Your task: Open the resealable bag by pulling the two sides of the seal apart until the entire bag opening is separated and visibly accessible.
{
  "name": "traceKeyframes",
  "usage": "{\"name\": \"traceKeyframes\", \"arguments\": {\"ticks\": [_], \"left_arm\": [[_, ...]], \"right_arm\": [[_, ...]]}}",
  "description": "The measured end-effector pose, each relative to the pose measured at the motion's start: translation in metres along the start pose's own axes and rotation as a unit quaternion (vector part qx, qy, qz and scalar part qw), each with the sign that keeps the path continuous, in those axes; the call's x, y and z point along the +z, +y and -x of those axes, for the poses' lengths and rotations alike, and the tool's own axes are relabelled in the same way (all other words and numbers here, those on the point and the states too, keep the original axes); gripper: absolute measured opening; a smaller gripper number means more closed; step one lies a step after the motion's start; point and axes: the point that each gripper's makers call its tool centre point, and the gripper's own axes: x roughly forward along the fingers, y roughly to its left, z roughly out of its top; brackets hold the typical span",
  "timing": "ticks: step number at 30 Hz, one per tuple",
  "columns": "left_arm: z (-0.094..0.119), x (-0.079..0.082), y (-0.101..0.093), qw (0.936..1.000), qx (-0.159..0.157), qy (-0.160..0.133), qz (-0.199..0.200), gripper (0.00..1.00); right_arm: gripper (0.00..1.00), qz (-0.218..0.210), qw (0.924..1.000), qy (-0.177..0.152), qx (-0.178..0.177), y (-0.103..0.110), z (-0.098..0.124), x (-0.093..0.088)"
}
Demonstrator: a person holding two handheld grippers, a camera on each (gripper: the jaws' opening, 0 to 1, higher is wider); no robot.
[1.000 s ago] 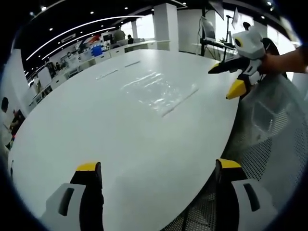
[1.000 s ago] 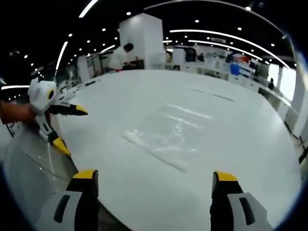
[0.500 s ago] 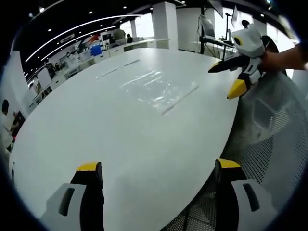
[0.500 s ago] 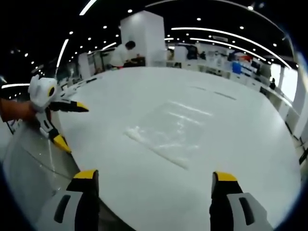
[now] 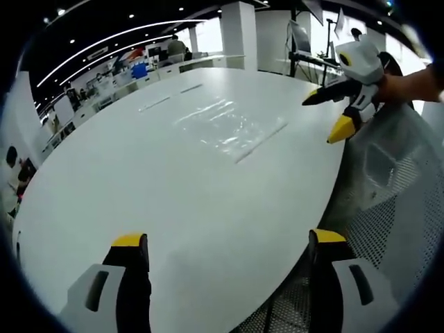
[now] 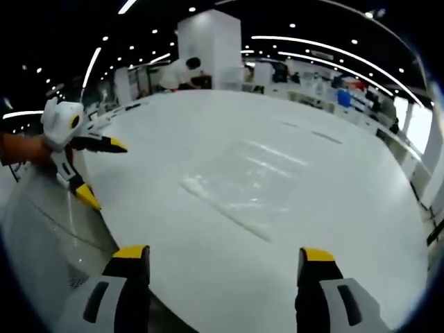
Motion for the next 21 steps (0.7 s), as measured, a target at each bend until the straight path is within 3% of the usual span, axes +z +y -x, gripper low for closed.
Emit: {"name": "traceKeyframes", "arguments": {"ticks": [13,19,21], "left_arm": [[0.002,0.003,-0.001,1.0000,-0.005,-0.005,0.007,0.92],[0.006,0.007,-0.003,0.9999,-0.010,-0.001,-0.007,0.88],[0.008,0.011,-0.002,0.9998,-0.007,-0.003,-0.018,0.87]], "right_arm": [[0.83,0.036,0.9988,0.025,0.020,0.001,-0.003,-0.001],[0.72,0.061,0.9973,0.022,0.033,-0.007,-0.015,0.017],[0.63,0.099,0.9942,0.022,0.036,-0.012,-0.022,0.022]]}}
